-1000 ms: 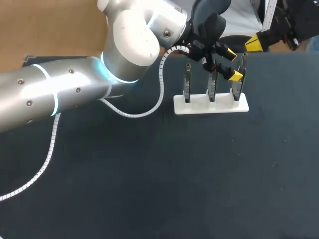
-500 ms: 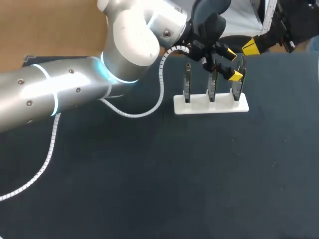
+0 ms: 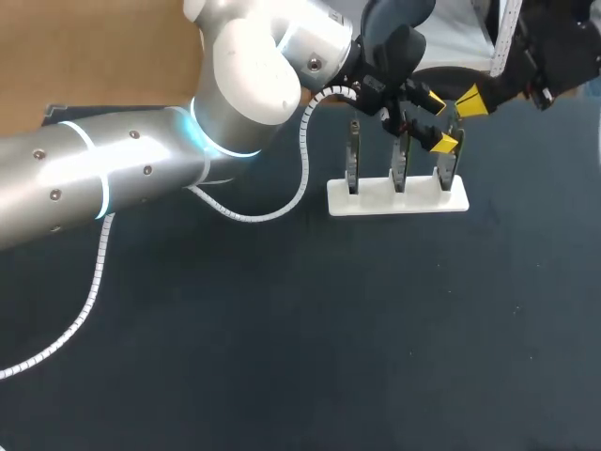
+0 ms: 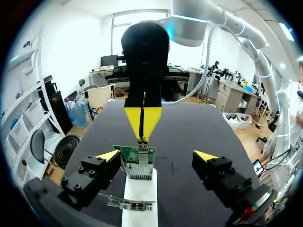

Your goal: Pick up the optical module with the left hand, and insert it into the network port with the right hand.

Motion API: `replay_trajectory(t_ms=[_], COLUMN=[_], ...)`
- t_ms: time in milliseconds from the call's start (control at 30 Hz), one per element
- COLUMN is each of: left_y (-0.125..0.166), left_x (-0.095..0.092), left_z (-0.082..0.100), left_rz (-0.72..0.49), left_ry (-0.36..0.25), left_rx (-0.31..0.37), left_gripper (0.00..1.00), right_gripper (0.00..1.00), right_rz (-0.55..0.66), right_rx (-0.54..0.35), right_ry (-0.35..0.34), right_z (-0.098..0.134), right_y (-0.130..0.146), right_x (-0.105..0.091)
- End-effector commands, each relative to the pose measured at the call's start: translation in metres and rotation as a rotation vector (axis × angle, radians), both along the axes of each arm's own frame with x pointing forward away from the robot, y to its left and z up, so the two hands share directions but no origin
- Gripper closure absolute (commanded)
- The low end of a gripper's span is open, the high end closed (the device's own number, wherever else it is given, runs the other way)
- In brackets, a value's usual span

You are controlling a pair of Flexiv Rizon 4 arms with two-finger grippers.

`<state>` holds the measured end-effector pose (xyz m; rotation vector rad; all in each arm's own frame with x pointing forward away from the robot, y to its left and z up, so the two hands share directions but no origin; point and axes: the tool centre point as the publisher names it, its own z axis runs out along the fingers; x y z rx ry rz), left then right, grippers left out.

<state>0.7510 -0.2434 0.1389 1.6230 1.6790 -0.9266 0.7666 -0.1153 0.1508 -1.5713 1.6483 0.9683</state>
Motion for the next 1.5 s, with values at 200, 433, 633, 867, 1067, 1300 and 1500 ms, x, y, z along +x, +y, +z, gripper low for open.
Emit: replay_trajectory(t_ms=[200, 433, 633, 867, 1067, 1300, 1500], left_y=[-0.001, -0.001, -0.001, -0.001, -0.001, -0.001, 0.001], left_x=[0.002, 0.002, 0.002, 0.002, 0.002, 0.003, 0.008], left_z=[0.000, 0.000, 0.000, 0.000, 0.000, 0.004, 0.010], left_rz=[-0.003, -0.003, -0.003, -0.003, -0.003, 0.001, 0.019], left_ry=[0.002, 0.002, 0.002, 0.002, 0.002, -0.015, -0.038], left_rx=[0.003, 0.003, 0.003, 0.003, 0.003, -0.012, -0.013], left_gripper=[0.00, 0.00, 0.00, 0.00, 0.00, 0.00, 0.00], right_gripper=[1.00, 1.00, 1.00, 1.00, 1.00, 1.00, 1.00], right_rz=[0.004, 0.004, 0.004, 0.007, -0.001, 0.002, 0.000], right_rx=[0.000, -0.005, -0.008, 0.004, 0.031, 0.044, 0.053], right_ry=[0.040, 0.053, 0.062, 0.056, 0.019, -0.024, -0.051], right_z=[-0.013, -0.017, -0.021, -0.016, -0.001, 0.014, 0.024], right_y=[-0.001, -0.001, 0.000, 0.001, -0.001, -0.002, -0.005], right_x=[0.006, 0.005, 0.003, 0.001, 0.003, 0.004, 0.006])
